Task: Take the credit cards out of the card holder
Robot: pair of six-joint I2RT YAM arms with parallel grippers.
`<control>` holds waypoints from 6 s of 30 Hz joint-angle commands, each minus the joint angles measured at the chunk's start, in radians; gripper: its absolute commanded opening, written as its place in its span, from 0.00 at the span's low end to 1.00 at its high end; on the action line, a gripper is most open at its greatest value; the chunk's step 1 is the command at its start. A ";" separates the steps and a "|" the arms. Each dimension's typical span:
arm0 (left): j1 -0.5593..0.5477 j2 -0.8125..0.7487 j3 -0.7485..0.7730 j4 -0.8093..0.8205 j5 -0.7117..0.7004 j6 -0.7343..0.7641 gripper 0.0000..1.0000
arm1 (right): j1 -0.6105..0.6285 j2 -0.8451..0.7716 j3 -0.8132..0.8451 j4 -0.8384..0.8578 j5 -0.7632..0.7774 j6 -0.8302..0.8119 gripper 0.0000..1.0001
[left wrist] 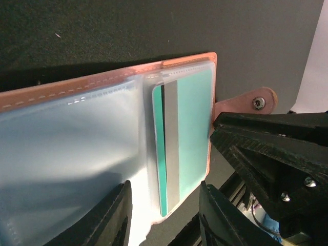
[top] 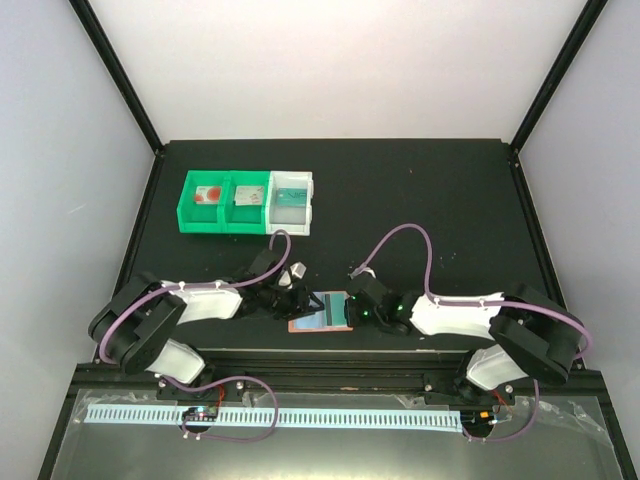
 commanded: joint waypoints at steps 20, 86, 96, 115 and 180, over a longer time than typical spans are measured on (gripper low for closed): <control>-0.044 0.103 0.028 0.132 -0.069 -0.030 0.23 | 0.006 0.027 -0.093 0.117 -0.039 0.054 0.04; -0.044 0.027 -0.069 0.215 -0.036 -0.077 0.01 | 0.005 0.037 -0.119 0.167 -0.088 0.133 0.02; -0.007 -0.007 -0.076 0.149 -0.042 -0.031 0.08 | 0.005 0.038 -0.120 0.161 -0.083 0.127 0.02; 0.028 -0.013 -0.094 0.103 -0.034 0.020 0.02 | 0.005 0.039 -0.115 0.154 -0.077 0.126 0.01; 0.067 0.019 -0.089 0.110 0.026 0.053 0.03 | 0.005 0.006 -0.115 0.151 -0.088 0.128 0.03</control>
